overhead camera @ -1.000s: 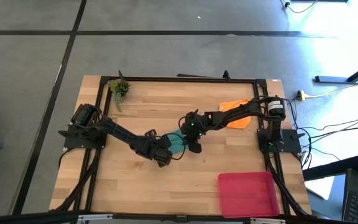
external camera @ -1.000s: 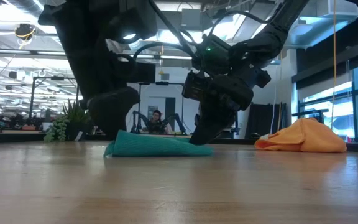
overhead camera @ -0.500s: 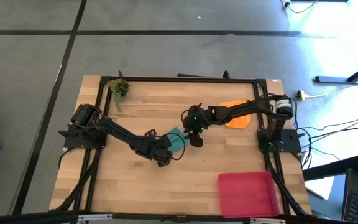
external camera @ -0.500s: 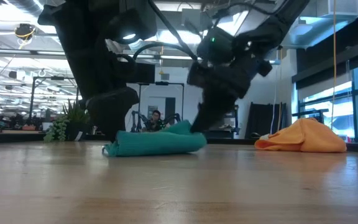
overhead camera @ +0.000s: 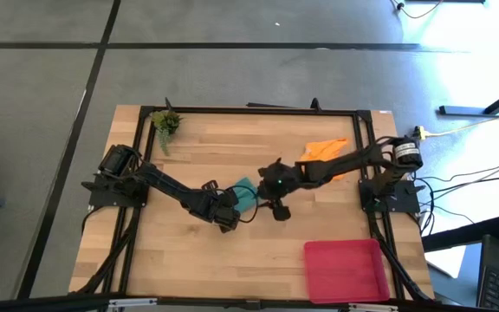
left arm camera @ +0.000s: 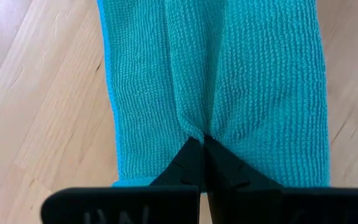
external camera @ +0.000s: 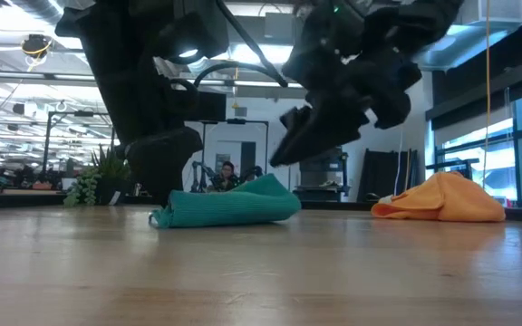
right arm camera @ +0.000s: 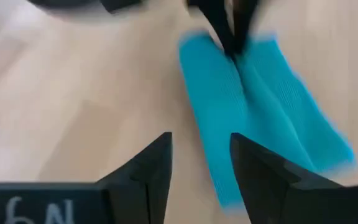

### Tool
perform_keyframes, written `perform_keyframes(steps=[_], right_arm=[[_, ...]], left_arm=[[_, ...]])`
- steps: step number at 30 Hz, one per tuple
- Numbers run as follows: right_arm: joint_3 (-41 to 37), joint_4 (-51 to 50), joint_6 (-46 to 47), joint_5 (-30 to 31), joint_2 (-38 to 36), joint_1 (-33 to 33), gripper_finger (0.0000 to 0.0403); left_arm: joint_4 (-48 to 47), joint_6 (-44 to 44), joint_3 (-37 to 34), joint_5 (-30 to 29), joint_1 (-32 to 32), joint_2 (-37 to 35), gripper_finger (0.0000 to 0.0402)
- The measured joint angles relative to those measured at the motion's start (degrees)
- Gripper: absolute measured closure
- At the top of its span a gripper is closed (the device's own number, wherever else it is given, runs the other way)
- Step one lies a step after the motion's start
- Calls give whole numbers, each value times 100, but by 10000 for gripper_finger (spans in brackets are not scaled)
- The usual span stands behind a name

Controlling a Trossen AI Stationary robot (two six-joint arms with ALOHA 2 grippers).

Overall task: Roll microfiber towels into tight, uniform cylinder then place into a basket
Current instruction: Roll the blue microfiber cloth

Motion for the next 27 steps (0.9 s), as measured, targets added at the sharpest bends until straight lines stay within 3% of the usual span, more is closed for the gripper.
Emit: perform_keyframes(steps=[10, 27], right_arm=[[-122, 1427, -336, 5, 774, -272, 240], [-78, 1619, -314, -6, 1407, -465, 240]], left_arm=[[24, 0, 0, -17, -22, 2, 402], [16, 0, 0, -2, -24, 7, 402]])
